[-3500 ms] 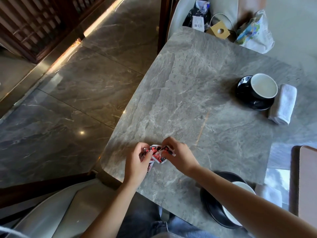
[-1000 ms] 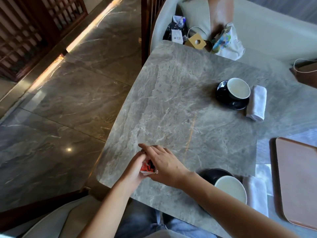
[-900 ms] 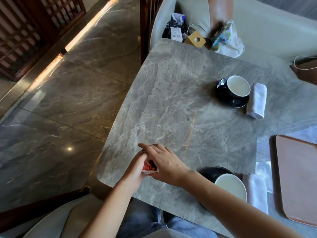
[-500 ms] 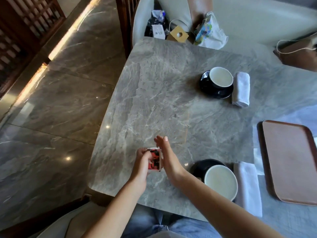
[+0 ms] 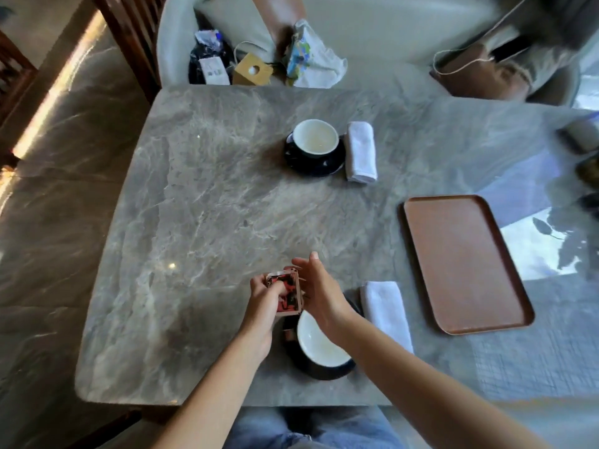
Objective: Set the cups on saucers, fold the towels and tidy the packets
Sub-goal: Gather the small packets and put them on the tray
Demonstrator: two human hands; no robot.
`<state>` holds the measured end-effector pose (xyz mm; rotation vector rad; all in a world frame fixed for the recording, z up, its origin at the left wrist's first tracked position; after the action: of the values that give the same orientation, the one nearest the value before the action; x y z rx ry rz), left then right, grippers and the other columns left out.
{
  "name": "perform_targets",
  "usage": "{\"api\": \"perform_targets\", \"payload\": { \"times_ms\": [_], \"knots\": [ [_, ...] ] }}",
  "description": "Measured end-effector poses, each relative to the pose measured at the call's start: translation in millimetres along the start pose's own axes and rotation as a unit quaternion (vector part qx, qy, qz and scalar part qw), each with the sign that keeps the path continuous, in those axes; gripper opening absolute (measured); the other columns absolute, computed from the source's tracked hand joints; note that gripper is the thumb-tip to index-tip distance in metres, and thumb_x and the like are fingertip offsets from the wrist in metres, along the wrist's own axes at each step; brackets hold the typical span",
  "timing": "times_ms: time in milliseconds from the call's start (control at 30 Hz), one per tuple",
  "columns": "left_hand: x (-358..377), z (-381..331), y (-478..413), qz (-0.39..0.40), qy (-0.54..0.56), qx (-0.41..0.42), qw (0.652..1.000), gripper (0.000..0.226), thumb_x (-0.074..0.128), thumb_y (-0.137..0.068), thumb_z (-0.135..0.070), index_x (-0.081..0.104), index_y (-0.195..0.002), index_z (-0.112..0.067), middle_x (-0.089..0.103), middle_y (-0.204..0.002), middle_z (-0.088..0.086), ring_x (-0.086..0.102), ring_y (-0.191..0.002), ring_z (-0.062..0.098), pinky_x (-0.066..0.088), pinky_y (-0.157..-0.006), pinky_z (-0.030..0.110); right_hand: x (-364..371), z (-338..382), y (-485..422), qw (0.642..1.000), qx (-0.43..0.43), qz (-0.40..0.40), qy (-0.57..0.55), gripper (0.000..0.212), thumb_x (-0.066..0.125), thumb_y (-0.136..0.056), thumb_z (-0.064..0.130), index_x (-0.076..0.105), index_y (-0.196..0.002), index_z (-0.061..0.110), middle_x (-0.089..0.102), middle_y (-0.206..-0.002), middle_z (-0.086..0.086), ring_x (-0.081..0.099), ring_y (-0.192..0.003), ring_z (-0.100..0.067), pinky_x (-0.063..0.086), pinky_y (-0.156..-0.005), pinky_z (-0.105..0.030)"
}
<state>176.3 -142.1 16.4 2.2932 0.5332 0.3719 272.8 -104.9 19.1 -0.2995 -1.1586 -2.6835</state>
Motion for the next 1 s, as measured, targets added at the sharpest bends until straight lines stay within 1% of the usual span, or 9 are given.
{"api": "perform_targets", "payload": {
  "times_ms": [67,200,300,467,567,667,800,900,1000],
  "knots": [
    [25.4,1.9,1.1,0.011,-0.005,0.002,1.0,0.022,0.048,-0.087,-0.006,0.045,-0.108,-0.012,0.062,-0.088,0.009,0.061,-0.074,0.018,0.049,-0.057,0.029,-32.2,11.8,4.9,1.0,-0.004,-0.009,0.011,0.04,0.035,-0.099,0.045,0.057,-0.115,0.016,0.066,-0.113,-0.007,0.062,-0.105,-0.02,0.049,-0.088,-0.032],
    [84.1,13.8,3.3,0.037,-0.019,-0.003,0.999,0.023,0.05,-0.087,-0.006,0.048,-0.109,-0.014,0.062,-0.087,0.01,0.059,-0.072,0.019,0.046,-0.057,0.027,-94.8,27.3,15.2,0.999,-0.022,-0.027,0.008,0.033,0.038,-0.101,0.033,0.062,-0.108,0.012,0.068,-0.098,-0.003,0.066,-0.086,-0.012,0.053,-0.072,-0.023],
    [130.7,26.5,5.2,0.059,-0.033,-0.018,0.998,0.024,0.05,-0.086,-0.005,0.051,-0.109,-0.012,0.061,-0.082,0.007,0.058,-0.067,0.016,0.044,-0.053,0.023,-140.9,34.2,22.4,0.999,-0.029,-0.046,0.001,0.036,0.039,-0.1,0.036,0.063,-0.111,0.011,0.07,-0.101,-0.002,0.066,-0.092,-0.011,0.051,-0.083,-0.029],
    [202.9,42.3,2.7,0.1,-0.036,-0.042,0.993,0.022,0.048,-0.09,-0.014,0.055,-0.111,-0.008,0.061,-0.08,0.006,0.058,-0.068,0.015,0.046,-0.053,0.022,-205.2,45.4,22.6,0.996,-0.029,-0.077,-0.017,0.037,0.037,-0.099,0.042,0.064,-0.093,0.018,0.074,-0.083,0.007,0.067,-0.081,-0.005,0.049,-0.073,-0.024],
    [240.8,49.2,-4.1,0.106,-0.024,-0.059,0.992,0.023,0.046,-0.095,-0.027,0.055,-0.108,-0.01,0.062,-0.086,0.009,0.058,-0.075,0.019,0.047,-0.073,0.03,-233.0,57.3,18.4,0.995,-0.038,-0.085,-0.046,0.038,0.034,-0.099,0.044,0.062,-0.094,0.017,0.074,-0.083,0.006,0.07,-0.077,-0.005,0.05,-0.066,-0.019],
    [272.3,53.5,-14.2,0.107,-0.032,-0.074,0.991,0.04,0.041,-0.096,-0.04,0.054,-0.119,-0.01,0.063,-0.098,0.009,0.058,-0.088,0.021,0.044,-0.088,0.033,-255.2,72.8,9.8,0.993,-0.054,-0.085,-0.057,0.04,0.031,-0.101,0.042,0.06,-0.091,0.016,0.075,-0.074,0.009,0.07,-0.071,-0.001,0.051,-0.059,-0.015],
    [302.3,45.6,-30.4,0.105,-0.039,-0.074,0.991,0.047,0.04,-0.095,-0.043,0.056,-0.123,-0.008,0.066,-0.093,0.007,0.061,-0.08,0.017,0.046,-0.069,0.025,-276.2,94.4,-8.2,0.992,-0.075,-0.088,-0.054,0.04,0.029,-0.102,0.038,0.057,-0.084,0.016,0.072,-0.063,0.012,0.069,-0.063,0.002,0.052,-0.053,-0.012],
    [319.1,38.4,-46.8,0.108,-0.074,-0.076,0.989,0.051,0.038,-0.094,-0.048,0.054,-0.127,-0.012,0.063,-0.118,0.011,0.059,-0.104,0.02,0.045,-0.089,0.029,-284.9,110.9,-23.7,0.991,-0.085,-0.099,-0.021,0.041,0.029,-0.102,0.038,0.059,-0.089,0.014,0.071,-0.065,0.015,0.067,-0.066,0.003,0.054,-0.067,-0.016],
    [332.8,25.2,-60.5,0.108,-0.099,-0.068,0.987,0.056,0.035,-0.094,-0.051,0.057,-0.124,-0.009,0.061,-0.124,0.015,0.055,-0.117,0.025,0.037,-0.108,0.038,-289.4,130.3,-39.9,0.988,-0.091,-0.122,0.008,0.044,0.028,-0.102,0.038,0.054,-0.1,0.003,0.063,-0.1,0.008,0.059,-0.096,-0.004,0.046,-0.095,-0.037]
  ]
}}
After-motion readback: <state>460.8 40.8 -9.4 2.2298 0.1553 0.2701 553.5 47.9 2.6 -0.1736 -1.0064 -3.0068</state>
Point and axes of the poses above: each hand's wrist, its own y-axis away from the middle knuckle, its own x-axis out of the palm, z = x × y, the point moved 6 cm from there along -y, towards the middle knuckle
